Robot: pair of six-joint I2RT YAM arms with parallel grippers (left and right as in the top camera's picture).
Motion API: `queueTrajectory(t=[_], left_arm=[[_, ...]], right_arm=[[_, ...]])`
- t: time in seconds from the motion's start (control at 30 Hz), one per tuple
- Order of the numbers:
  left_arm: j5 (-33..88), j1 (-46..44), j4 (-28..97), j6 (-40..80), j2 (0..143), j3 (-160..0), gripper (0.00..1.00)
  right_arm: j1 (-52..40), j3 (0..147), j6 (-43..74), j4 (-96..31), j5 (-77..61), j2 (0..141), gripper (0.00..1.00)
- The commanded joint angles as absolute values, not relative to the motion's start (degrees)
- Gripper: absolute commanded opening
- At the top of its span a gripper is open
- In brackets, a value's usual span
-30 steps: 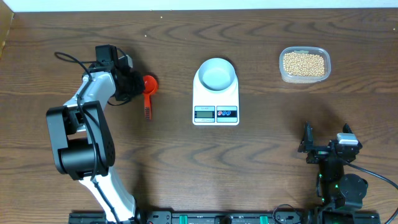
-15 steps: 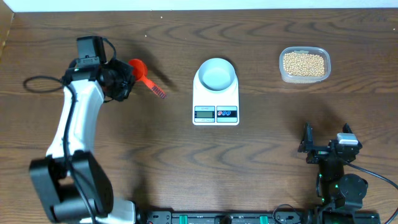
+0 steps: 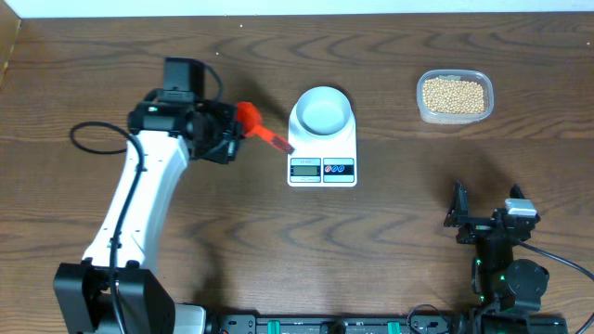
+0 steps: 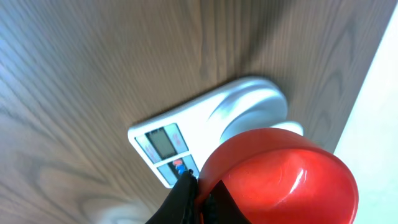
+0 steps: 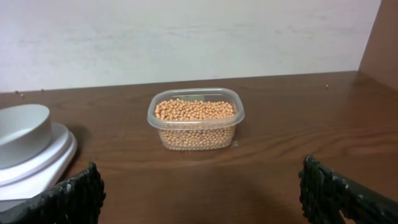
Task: Scoop item into bowl and weigh 50g on scale
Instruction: 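Lift the red scoop with the left gripper toward the scale center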
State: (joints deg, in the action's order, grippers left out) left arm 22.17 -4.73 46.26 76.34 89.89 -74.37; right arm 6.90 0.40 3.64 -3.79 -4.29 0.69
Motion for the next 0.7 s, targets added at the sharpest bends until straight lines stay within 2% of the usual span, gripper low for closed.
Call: queueTrajectory(t=[0.0, 0.2, 0.37, 0.67], left_arm=[[20.18, -8.05, 46.59, 82.76, 89.47, -75.24, 0.07], [20.10, -9.96, 46.61, 84.38, 89.47, -75.24, 0.07], [20.10, -9.96, 46.63, 84.38, 89.47, -75.24, 0.08], [20.10, -9.96, 46.68, 84.36, 89.47, -75.24, 0.07]], right_arm=[[6.98, 0.32, 9.19, -3.84, -5.10, 0.38, 0.99], [6.98, 0.32, 10.90, -2.79, -8.38, 0.38, 0.99], [6.98, 0.32, 10.98, 1.02, -18.35, 0.38, 0.99], [6.98, 2.11, 20.32, 1.98, -24.97, 0.49, 0.99]])
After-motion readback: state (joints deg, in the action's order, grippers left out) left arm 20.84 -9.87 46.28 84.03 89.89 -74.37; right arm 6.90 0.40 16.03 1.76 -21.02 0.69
